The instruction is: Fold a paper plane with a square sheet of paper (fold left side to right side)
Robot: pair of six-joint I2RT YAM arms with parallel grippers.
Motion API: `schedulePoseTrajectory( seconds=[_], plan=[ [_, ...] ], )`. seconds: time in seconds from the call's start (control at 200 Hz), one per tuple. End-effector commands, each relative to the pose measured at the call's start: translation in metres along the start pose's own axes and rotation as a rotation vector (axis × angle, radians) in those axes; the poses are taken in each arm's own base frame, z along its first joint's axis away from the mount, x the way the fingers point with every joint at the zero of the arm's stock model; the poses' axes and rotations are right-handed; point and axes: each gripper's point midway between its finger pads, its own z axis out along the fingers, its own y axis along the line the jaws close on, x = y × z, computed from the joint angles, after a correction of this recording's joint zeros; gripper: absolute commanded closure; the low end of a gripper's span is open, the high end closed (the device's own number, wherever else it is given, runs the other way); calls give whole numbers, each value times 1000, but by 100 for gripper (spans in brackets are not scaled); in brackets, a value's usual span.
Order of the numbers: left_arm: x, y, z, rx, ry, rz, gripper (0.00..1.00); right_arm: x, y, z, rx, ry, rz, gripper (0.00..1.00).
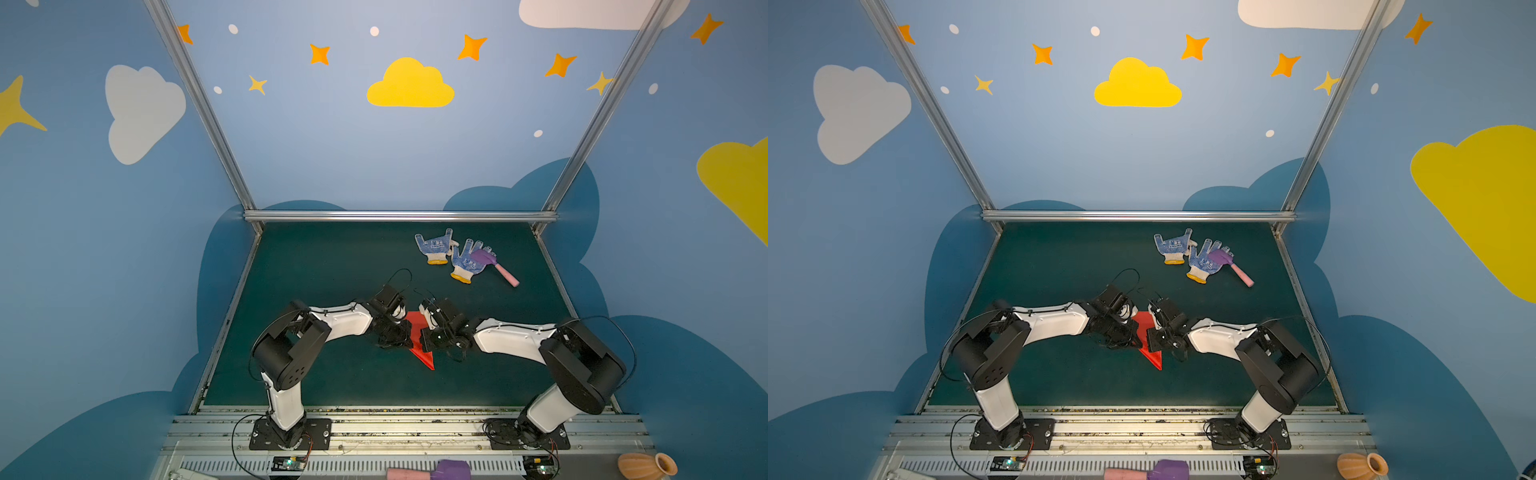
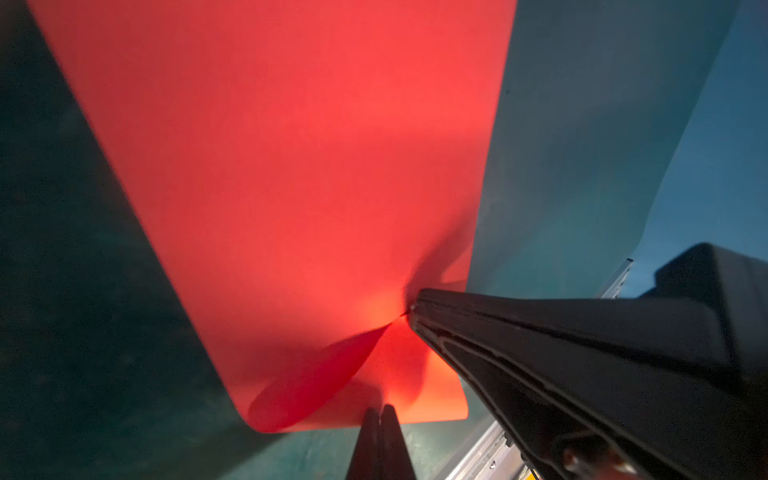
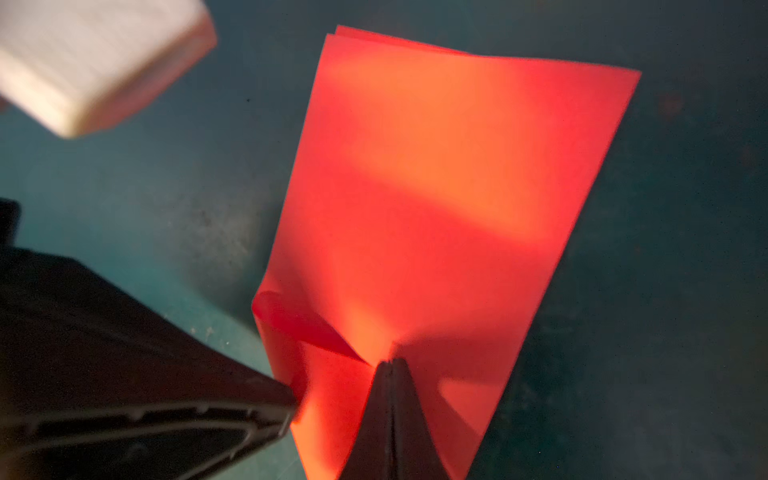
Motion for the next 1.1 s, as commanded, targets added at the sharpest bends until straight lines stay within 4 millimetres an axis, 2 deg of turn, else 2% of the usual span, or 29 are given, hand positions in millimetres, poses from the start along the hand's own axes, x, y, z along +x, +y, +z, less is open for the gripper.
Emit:
schedulePoseTrajectory(
  seconds=[0.0, 0.25, 0.385, 0.466, 0.501, 0.541, 0.611, 0.656, 0.721, 0.866, 1.096],
  plan=[
    [-4, 2, 4, -24, 1, 22, 96, 48, -32, 15, 104, 149, 28, 100],
    [-4, 9, 10, -45, 7, 15, 96, 47, -31, 15, 98, 149, 31, 100],
    [-1, 17, 15, -58, 14, -3, 96, 38, -19, 7, 61, 144, 25, 100],
    [1, 22, 17, -63, 15, -13, 96, 25, -12, -6, 43, 109, 25, 71],
    [2, 23, 17, -64, 16, -15, 96, 20, -9, -13, 36, 96, 26, 63],
    [3, 24, 18, -67, 15, -19, 96, 15, -5, -22, 25, 82, 24, 58],
    [3, 26, 18, -70, 14, -22, 96, 10, 1, -35, 5, 64, 27, 56],
    [3, 27, 18, -71, 14, -27, 96, 10, 5, -41, -12, 61, 34, 58],
    [4, 27, 20, -70, 16, -28, 96, 10, 11, -46, -40, 61, 46, 65],
    [3, 28, 20, -72, 15, -29, 96, 15, 21, -44, -89, 80, 70, 100],
    [3, 27, 21, -70, 17, -32, 96, 18, 36, -28, -105, 112, 47, 100]
  ],
)
